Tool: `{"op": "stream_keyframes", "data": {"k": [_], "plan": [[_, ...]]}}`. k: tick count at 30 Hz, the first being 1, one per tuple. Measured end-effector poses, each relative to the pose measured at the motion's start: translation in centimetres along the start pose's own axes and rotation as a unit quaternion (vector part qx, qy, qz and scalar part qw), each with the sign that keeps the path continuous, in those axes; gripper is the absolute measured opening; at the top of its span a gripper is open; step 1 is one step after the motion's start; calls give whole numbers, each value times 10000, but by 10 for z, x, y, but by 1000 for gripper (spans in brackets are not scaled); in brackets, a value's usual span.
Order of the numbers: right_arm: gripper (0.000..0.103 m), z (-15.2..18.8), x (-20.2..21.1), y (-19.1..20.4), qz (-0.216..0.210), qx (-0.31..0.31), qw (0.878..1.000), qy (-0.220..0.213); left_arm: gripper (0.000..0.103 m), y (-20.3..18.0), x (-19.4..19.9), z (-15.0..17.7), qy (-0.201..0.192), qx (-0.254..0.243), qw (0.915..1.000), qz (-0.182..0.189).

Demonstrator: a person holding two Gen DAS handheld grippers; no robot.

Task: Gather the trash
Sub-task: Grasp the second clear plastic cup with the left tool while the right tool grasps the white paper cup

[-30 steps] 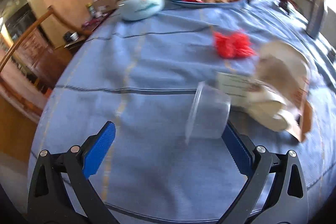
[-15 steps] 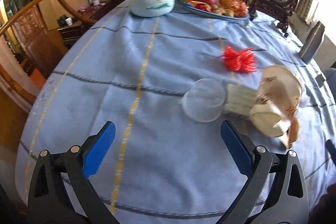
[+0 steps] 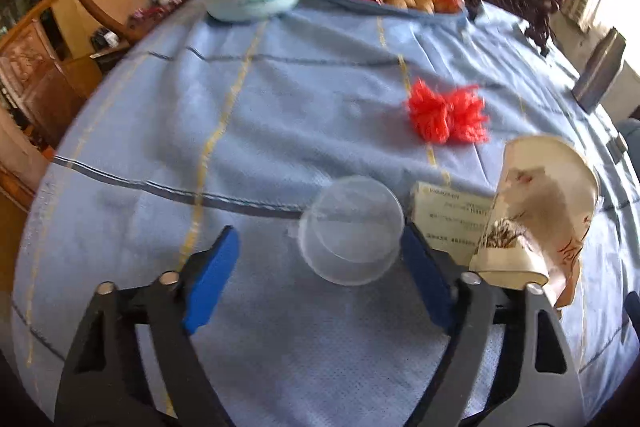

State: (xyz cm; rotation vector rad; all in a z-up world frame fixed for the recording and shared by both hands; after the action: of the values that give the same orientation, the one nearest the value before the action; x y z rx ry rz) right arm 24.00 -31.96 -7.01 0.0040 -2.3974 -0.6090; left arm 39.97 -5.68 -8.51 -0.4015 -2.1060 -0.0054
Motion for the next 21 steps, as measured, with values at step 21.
{"op": "stream_keyframes", "data": {"k": [21], "plan": [[98, 1, -5, 5, 281, 115, 9995, 50, 53, 39, 24, -8, -532, 699, 9961, 10]]}}
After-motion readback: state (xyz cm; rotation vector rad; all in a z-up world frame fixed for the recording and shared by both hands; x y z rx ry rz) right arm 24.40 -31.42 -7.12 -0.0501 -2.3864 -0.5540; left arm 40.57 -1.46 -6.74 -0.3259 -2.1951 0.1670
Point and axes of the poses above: each gripper's, at about its wrist camera, not at the fingertips, and x roughly against the way its jaws point, y to its left, z to its underside, the point moved 2 cm from there along -x, roughly the way its jaws point, and after that the axes turned 8 degrees about z, right-handed, at the moved point
